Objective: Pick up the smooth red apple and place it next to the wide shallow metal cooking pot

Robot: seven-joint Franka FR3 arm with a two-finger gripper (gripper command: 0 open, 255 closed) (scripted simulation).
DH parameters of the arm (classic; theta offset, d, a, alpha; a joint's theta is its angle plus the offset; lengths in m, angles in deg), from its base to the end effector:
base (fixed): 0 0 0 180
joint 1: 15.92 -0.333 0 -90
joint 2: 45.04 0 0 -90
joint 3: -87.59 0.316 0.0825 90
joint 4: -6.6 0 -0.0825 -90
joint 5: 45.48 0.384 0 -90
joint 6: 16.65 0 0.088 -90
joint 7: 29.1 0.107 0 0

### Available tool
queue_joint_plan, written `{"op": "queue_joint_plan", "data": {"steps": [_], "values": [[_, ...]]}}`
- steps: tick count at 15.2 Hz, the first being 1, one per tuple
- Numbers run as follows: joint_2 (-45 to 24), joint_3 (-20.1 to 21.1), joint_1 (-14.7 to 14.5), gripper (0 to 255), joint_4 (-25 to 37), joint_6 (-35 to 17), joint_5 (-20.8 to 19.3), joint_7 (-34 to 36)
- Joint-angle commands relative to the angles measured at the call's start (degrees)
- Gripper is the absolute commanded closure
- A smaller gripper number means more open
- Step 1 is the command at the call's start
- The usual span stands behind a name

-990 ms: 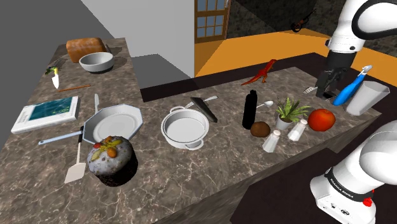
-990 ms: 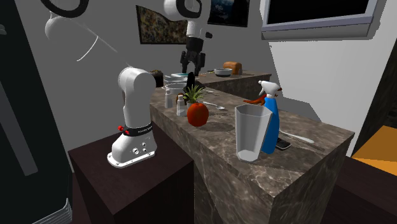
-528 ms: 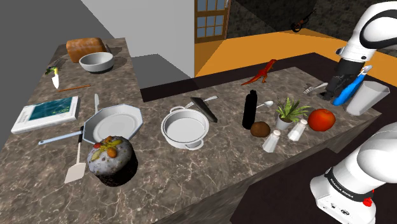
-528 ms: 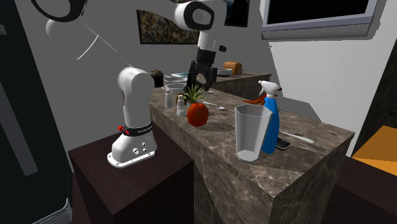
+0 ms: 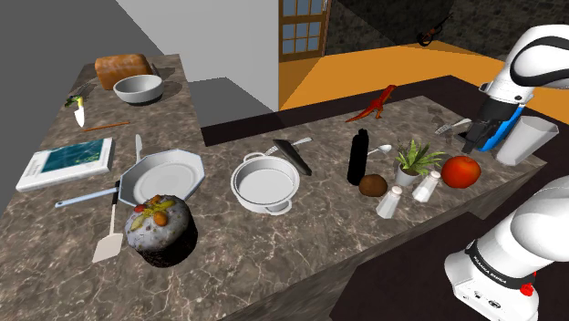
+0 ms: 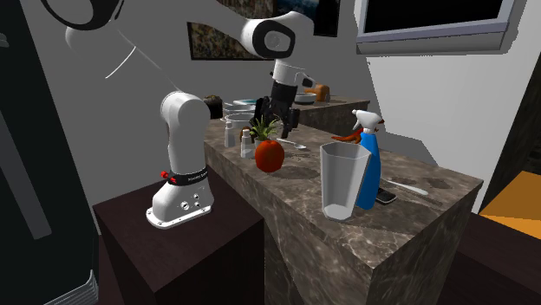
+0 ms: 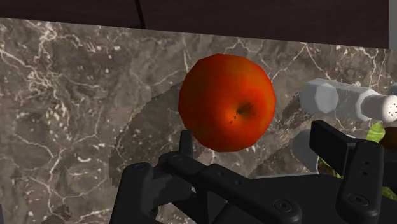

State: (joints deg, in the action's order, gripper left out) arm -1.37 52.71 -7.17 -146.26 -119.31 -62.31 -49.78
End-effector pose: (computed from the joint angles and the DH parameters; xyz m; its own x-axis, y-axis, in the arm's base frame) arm 0.2245 -0.2335 0.4094 0.9869 -0.1114 -0.1164 -0.1322 -0.9729 -0.1898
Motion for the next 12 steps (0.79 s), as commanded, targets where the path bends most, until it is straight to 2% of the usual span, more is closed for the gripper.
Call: {"op": "queue_joint_plan", "data": {"steps": [1,9,10,12], "values": [[-0.10,-0.46,0.21,0,-1.88,-1.94,-0.49,0.13],[-0.10,-0.46,0.21,0,-1.87,-1.94,-0.48,0.13],[-0.10,-0.46,0.21,255,-1.87,-1.94,-0.48,0.13],[-0.10,-0.46,0.21,255,-1.87,-1.94,-0.48,0.13]]}}
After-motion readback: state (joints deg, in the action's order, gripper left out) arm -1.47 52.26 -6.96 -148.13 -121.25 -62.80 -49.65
